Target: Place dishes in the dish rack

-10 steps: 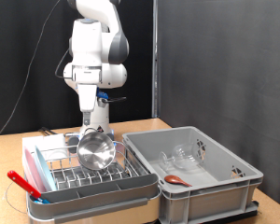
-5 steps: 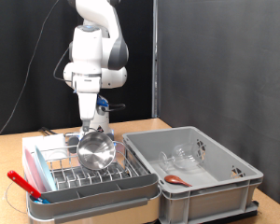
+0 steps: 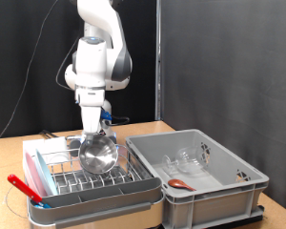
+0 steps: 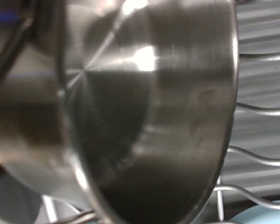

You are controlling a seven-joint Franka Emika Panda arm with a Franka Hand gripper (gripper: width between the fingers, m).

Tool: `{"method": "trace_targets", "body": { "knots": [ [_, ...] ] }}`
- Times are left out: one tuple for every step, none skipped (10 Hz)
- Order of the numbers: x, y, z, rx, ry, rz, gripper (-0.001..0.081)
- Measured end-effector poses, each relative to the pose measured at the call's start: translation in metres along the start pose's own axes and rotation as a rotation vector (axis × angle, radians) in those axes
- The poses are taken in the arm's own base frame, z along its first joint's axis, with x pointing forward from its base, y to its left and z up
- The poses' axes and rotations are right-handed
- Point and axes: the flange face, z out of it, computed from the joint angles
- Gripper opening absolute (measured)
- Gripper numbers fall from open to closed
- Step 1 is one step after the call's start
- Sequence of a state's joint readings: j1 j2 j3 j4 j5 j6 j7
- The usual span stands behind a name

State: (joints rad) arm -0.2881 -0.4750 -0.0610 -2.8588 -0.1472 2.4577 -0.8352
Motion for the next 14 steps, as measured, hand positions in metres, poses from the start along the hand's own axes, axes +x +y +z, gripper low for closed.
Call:
{"method": "trace_targets", "body": {
  "knots": [
    [0.002, 0.001, 0.003, -0.003, 0.005, 0.003, 0.0811],
    [0.004, 0.002, 0.003, -0.009, 0.016, 0.013, 0.0811],
    [0.007, 0.004, 0.002, -0.009, 0.026, 0.025, 0.0811],
    [0.01, 0.007, -0.001, -0.009, 0.042, 0.038, 0.0811],
    [0.013, 0.009, -0.004, -0.009, 0.056, 0.051, 0.0811],
    [0.017, 0.011, -0.007, -0.01, 0.069, 0.064, 0.0811],
    [0.02, 0.014, -0.01, -0.013, 0.076, 0.079, 0.0811],
    [0.025, 0.017, -0.011, -0.019, 0.079, 0.092, 0.0811],
    [0.029, 0.02, -0.011, -0.027, 0.085, 0.109, 0.0811],
    [0.034, 0.024, -0.01, -0.038, 0.09, 0.124, 0.0811],
    [0.039, 0.032, -0.013, -0.057, 0.097, 0.142, 0.0811],
    [0.044, 0.04, -0.014, -0.073, 0.1, 0.159, 0.0811],
    [0.049, 0.05, -0.014, -0.09, 0.103, 0.173, 0.0811],
    [0.056, 0.06, -0.013, -0.099, 0.103, 0.186, 0.0811]
  ]
}}
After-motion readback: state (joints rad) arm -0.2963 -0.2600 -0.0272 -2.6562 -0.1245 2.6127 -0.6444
